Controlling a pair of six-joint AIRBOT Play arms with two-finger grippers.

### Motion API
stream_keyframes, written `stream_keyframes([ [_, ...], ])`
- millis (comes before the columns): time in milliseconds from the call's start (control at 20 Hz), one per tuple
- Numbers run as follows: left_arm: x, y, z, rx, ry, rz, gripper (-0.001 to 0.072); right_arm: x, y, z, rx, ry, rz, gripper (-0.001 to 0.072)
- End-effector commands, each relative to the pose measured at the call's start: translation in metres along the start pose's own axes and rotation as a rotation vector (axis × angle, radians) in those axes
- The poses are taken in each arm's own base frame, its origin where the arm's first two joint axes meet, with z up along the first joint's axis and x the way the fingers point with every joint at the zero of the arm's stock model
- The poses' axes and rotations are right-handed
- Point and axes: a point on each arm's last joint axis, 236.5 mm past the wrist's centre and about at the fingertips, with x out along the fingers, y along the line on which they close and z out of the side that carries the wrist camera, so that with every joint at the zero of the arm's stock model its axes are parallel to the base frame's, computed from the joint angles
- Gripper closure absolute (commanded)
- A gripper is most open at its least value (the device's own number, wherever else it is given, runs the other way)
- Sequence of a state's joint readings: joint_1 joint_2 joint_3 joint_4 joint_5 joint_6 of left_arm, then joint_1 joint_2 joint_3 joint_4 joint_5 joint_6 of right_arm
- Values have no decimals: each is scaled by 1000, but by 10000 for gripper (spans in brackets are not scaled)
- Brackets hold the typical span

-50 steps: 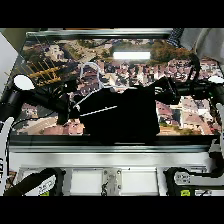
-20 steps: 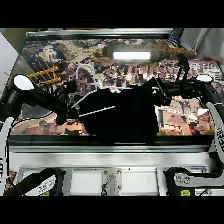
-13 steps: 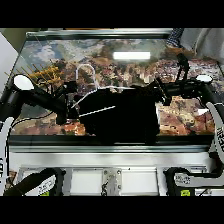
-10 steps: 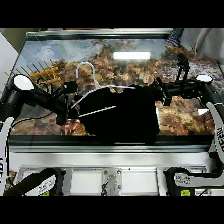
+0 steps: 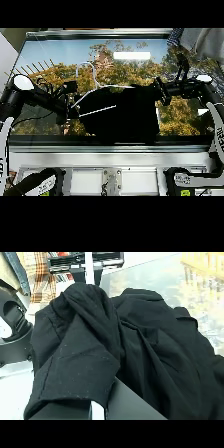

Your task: Fold the clothes and pants, and hang the long-sleeved shirts on hangers.

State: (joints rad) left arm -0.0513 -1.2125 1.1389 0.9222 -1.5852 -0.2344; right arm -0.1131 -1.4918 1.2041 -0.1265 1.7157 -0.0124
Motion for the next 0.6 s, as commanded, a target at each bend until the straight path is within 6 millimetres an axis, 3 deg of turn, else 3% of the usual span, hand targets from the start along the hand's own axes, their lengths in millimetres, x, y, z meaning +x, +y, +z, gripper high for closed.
stream_keyframes([
  [0,0,0,1,3,-2,1,694,0,-9,0,44,0,-37,697],
  [100,0,2,0,-8,1,11,693,0,-10,0,44,0,-40,699],
  [150,0,3,0,-9,0,12,553,0,-10,0,44,0,-40,699],
  [200,0,5,1,-38,-4,22,339,0,-10,0,44,0,-40,699],
  [250,0,12,3,-103,-13,49,303,0,-10,0,45,0,-40,699],
  [550,-12,29,-5,-338,-49,109,303,0,-14,0,71,-1,-59,700],
])
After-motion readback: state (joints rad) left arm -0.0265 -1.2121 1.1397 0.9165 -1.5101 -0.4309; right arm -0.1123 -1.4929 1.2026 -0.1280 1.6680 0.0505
